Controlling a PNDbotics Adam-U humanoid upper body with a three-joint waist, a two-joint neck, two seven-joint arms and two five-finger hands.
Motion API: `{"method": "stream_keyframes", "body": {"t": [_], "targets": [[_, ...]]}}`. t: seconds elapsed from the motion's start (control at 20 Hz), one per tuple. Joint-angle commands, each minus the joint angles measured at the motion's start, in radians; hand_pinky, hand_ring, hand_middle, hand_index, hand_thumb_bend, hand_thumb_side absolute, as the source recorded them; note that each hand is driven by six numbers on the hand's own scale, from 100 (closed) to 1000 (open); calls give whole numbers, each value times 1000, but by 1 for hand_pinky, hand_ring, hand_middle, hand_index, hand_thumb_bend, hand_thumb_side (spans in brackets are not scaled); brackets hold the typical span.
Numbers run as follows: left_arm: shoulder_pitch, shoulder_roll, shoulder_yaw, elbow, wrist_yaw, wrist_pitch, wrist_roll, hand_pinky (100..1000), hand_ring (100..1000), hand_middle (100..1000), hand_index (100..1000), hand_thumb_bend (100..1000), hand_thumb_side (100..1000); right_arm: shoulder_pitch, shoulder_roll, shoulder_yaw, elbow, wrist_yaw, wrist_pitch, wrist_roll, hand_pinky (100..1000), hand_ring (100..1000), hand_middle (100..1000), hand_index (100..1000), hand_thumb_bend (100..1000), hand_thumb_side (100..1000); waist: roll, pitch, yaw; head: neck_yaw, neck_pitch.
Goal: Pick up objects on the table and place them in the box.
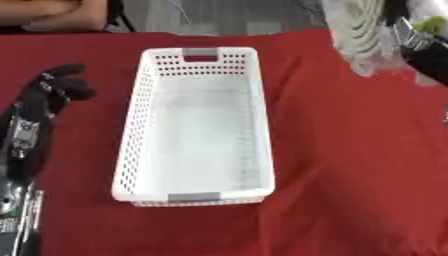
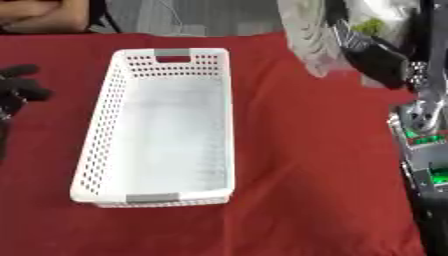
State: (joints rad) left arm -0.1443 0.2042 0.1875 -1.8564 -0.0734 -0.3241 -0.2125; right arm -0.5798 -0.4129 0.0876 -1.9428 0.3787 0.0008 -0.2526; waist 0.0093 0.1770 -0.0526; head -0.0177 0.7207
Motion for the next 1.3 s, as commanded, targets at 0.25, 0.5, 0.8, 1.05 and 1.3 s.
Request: {"method": "stream_keyframes", "body": {"t": [0.25,0.5,0.8,1.05,1.3], "targets": [[-2,11,-9,-10,7,-2,-9,719,628,832,740,814,1000,-174,-34,109,28,-6,-36,119,100,100,100,190,100,100,-5,-19,11,-21,-10],[-4,10,-14,-8,9,-2,-16,719,628,832,740,813,1000,-271,-1,205,128,39,-101,222,100,100,100,193,100,105,-5,-16,19,-34,-13],[-7,8,-19,-8,12,-3,-21,720,629,833,740,812,1000,-326,79,289,290,166,-201,303,100,100,100,225,100,227,-3,-14,25,-48,-15],[-9,6,-21,-7,14,-3,-24,720,629,834,739,811,1000,-335,134,342,426,296,-306,368,100,159,232,384,100,326,-3,-13,30,-57,-16],[-10,6,-21,-7,15,-3,-25,720,630,834,739,812,1000,-323,149,411,500,414,-481,616,639,784,845,916,275,784,-3,-12,30,-56,-15]]}}
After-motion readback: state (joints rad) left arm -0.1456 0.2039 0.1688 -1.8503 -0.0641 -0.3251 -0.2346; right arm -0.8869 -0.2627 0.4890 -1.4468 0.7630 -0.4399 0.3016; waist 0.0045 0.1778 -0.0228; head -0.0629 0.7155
